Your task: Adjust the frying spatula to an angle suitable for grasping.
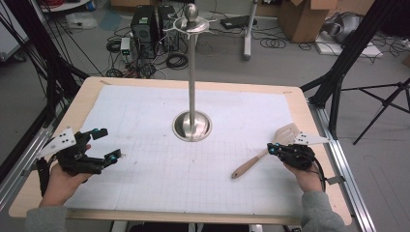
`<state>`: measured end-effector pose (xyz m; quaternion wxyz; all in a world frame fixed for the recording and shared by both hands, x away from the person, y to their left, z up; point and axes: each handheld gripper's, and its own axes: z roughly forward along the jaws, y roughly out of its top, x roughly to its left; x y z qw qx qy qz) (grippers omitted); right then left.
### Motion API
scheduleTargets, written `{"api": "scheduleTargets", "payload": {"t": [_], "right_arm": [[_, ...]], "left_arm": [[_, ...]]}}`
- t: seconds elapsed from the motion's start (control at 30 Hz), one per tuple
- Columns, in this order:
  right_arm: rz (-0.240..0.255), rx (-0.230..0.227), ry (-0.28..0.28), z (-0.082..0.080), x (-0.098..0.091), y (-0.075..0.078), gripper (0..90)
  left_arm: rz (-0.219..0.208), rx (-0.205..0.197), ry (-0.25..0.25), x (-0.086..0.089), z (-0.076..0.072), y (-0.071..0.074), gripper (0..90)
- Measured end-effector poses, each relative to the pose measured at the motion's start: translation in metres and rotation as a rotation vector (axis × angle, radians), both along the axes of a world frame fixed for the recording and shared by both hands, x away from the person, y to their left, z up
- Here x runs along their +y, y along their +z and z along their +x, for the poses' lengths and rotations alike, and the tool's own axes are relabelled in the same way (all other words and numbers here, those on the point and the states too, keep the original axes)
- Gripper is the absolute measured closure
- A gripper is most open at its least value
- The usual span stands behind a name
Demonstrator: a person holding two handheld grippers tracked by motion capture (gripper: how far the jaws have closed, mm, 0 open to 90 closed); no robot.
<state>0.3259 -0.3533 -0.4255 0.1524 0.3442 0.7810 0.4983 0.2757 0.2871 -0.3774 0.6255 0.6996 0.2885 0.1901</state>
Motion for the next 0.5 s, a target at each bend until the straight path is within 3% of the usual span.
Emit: {"api": "scheduleTargets", "payload": {"t": [0.17, 0.37, 0.47, 0.5], "right_arm": [[-0.009, 0.019, -0.031, 0.010, -0.007, -0.005, 89.4], [-0.037, 0.025, -0.030, 0.017, -0.006, -0.011, 89.5], [-0.041, 0.036, -0.031, 0.020, -0.007, -0.013, 89.4], [-0.068, 0.039, -0.023, 0.023, -0.006, -0.012, 89.4]], "left_arm": [[0.013, 0.006, 0.002, 0.000, -0.001, -0.001, 5.5], [0.027, 0.011, 0.001, -0.002, 0.000, -0.003, 5.4], [0.059, 0.025, -0.007, -0.004, 0.000, -0.005, 5.4], [0.064, 0.023, -0.011, -0.005, 0.000, -0.006, 5.4]]}}
